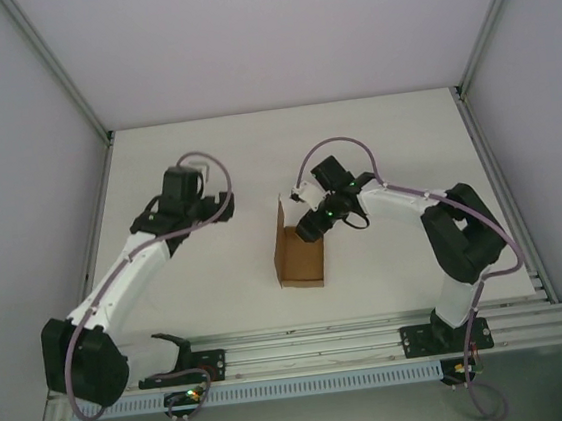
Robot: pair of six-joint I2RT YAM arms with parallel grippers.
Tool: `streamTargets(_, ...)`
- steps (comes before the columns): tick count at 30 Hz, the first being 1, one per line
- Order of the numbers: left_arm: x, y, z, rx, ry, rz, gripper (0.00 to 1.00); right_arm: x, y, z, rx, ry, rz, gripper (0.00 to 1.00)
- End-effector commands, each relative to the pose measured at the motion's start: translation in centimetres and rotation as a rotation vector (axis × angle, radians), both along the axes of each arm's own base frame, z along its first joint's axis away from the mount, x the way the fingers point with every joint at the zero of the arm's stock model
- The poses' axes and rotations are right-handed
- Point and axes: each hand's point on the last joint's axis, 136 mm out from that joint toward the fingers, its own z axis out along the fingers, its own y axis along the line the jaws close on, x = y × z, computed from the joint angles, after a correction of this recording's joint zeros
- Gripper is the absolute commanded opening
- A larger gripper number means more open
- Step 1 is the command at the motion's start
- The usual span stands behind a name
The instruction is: Assemble paper box
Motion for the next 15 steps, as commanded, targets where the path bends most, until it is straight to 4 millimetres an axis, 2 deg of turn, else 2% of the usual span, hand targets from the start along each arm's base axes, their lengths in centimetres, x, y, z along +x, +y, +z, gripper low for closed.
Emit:
streamTargets(1,-0.7,0.0,1.2,-0.15,-0.057,0.077,1.0,0.4,0.5,-0.5,-0.028,0.019,-0.015,0.6)
streamTargets(2,-0.9,1.1,1.0,-0.148,-0.057,0.109,1.0,0.7,0.5,-0.8,-0.041,0.017,-0.033,0.58)
streamTargets(6,-1.8,1.9,1.3,-0.142,-0.075,0.121,1.0,0.5,0.1,-1.9,-0.076,0.031,-0.066,0.57)
streamTargets(9,-2.2,2.0,1.5,-0.148,-0.09,0.115,1.0,0.3,-0.3,-2.3,-0.094,0.029,-0.1,0.42)
streamTargets(11,-2.3,2.0,1.5,-0.152,-0.09,0.112,1.0,0.5,-0.5,-2.0,-0.088,0.009,-0.127,0.28)
streamTargets(15,-2.2,1.7,1.4,-0.163,-0.081,0.107,1.0,0.7,-0.9,-1.2,-0.072,-0.032,-0.193,0.15)
